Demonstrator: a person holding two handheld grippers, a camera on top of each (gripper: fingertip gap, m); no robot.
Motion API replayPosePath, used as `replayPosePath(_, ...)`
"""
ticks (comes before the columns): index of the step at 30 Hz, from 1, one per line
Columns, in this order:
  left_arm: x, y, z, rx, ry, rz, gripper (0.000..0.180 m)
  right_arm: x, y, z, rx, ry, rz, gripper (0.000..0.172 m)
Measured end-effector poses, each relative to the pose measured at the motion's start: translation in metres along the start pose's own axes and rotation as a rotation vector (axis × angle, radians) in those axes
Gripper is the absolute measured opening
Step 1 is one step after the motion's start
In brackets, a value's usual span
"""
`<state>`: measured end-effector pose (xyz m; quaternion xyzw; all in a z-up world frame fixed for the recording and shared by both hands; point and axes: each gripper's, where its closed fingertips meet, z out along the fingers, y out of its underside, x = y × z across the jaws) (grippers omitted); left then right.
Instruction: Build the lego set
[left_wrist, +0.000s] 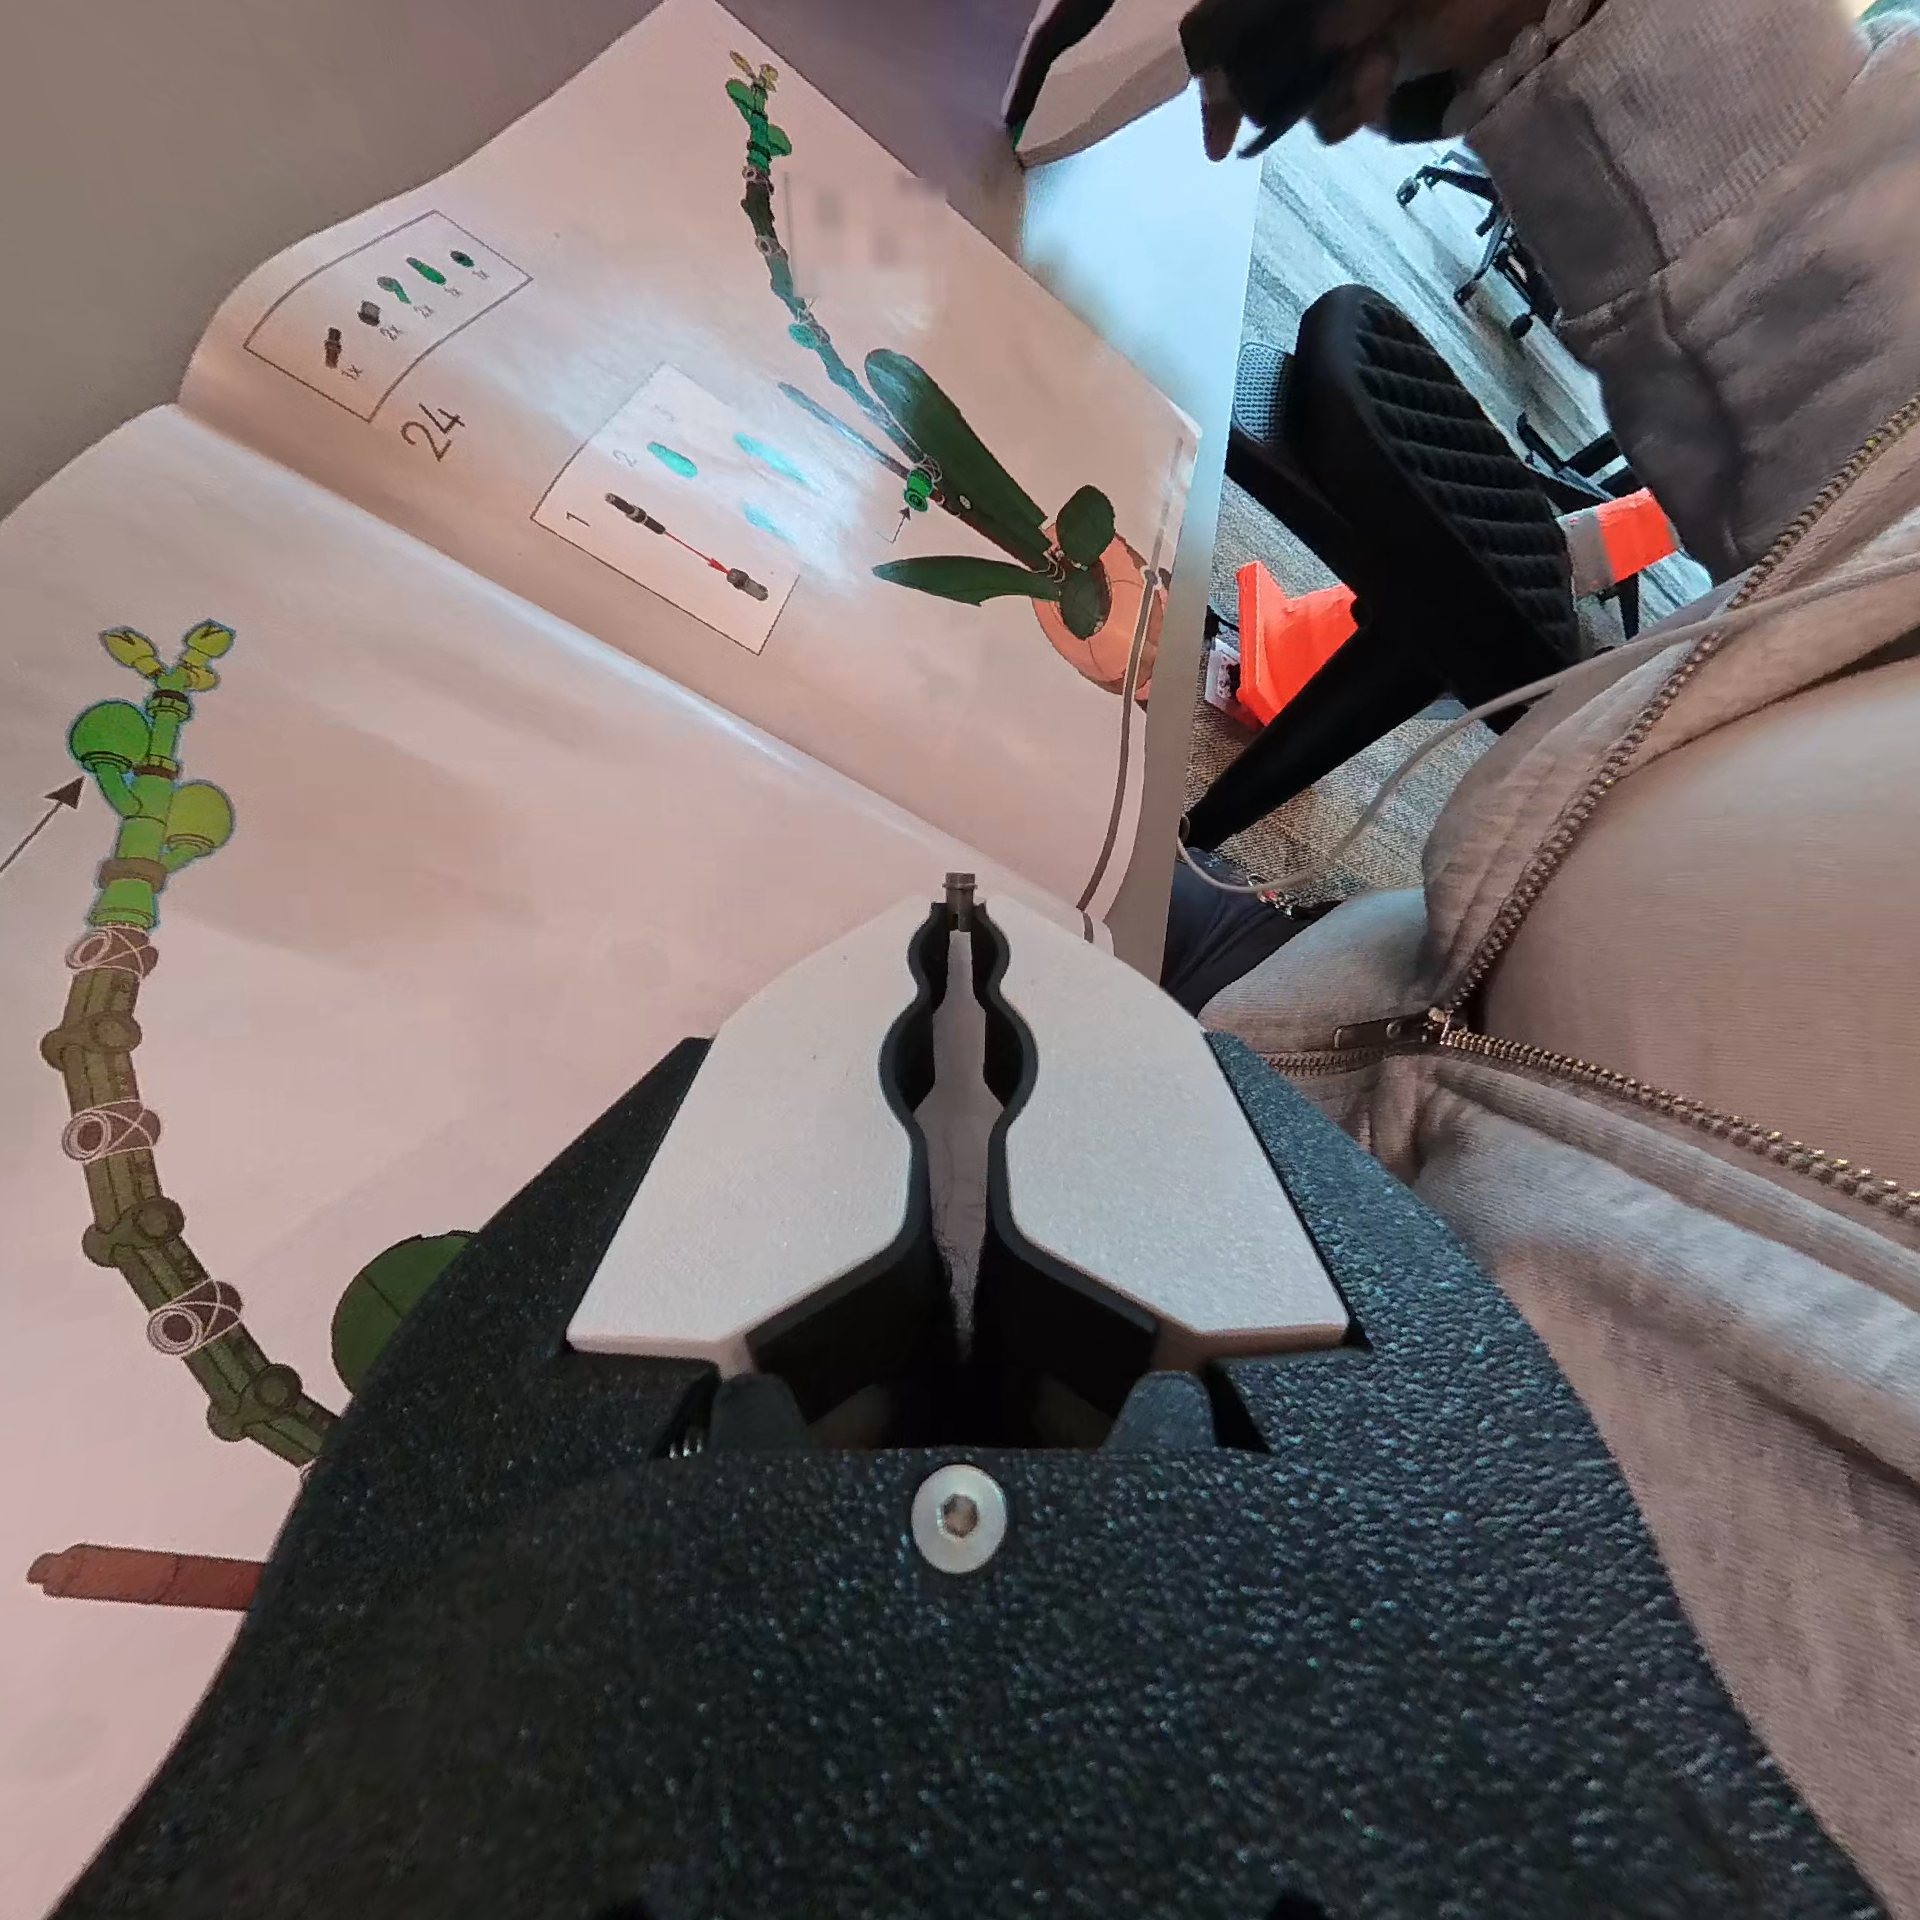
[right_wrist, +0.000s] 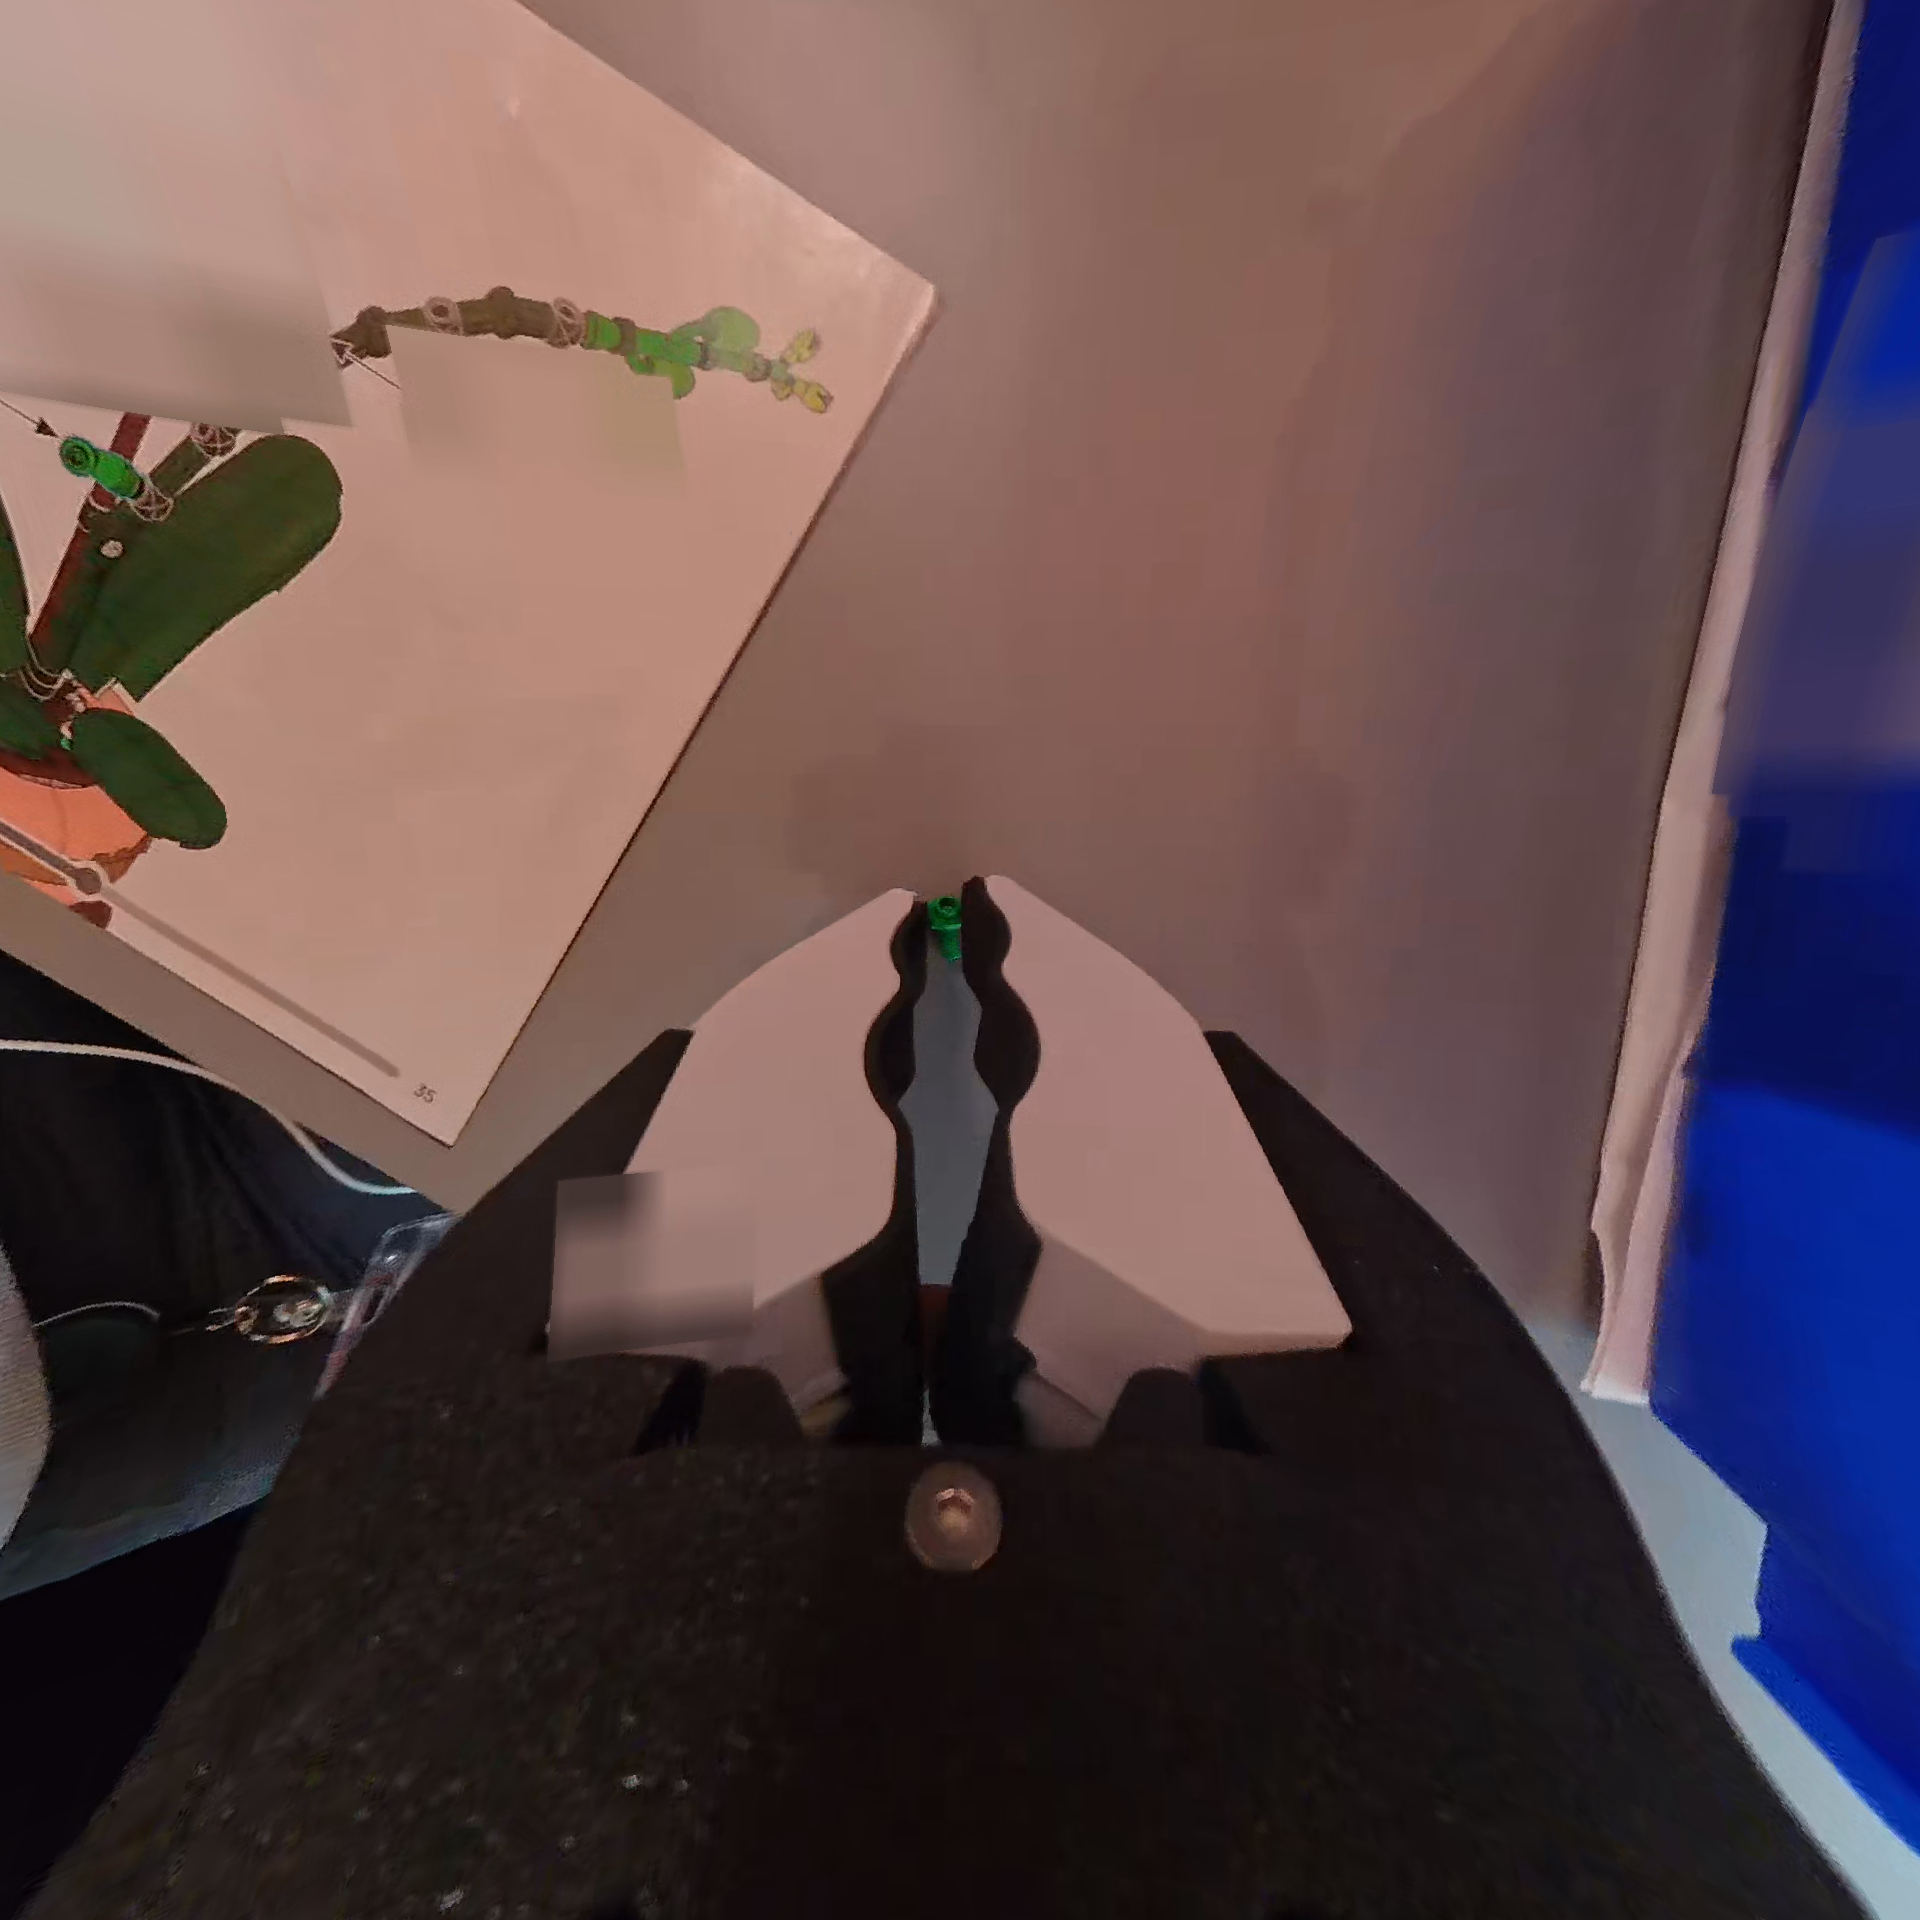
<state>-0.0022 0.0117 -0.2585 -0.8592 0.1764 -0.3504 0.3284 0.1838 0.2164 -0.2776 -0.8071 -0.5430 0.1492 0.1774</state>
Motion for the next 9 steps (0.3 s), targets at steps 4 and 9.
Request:
replayPosePath(4, -0.001, -0.009, -0.005, 0.071, 0.024, -0.019, 0.003, -0.058, -0.06, 0.002, 0.287, -0.207, -0.012, 0.006)
replayPosePath(9, -0.004, -0.036, -0.017, 0.273, -0.002, 0.036, 0.003, -0.184, -0.152, -0.001, 0.598, -0.696, 0.241, 0.006)
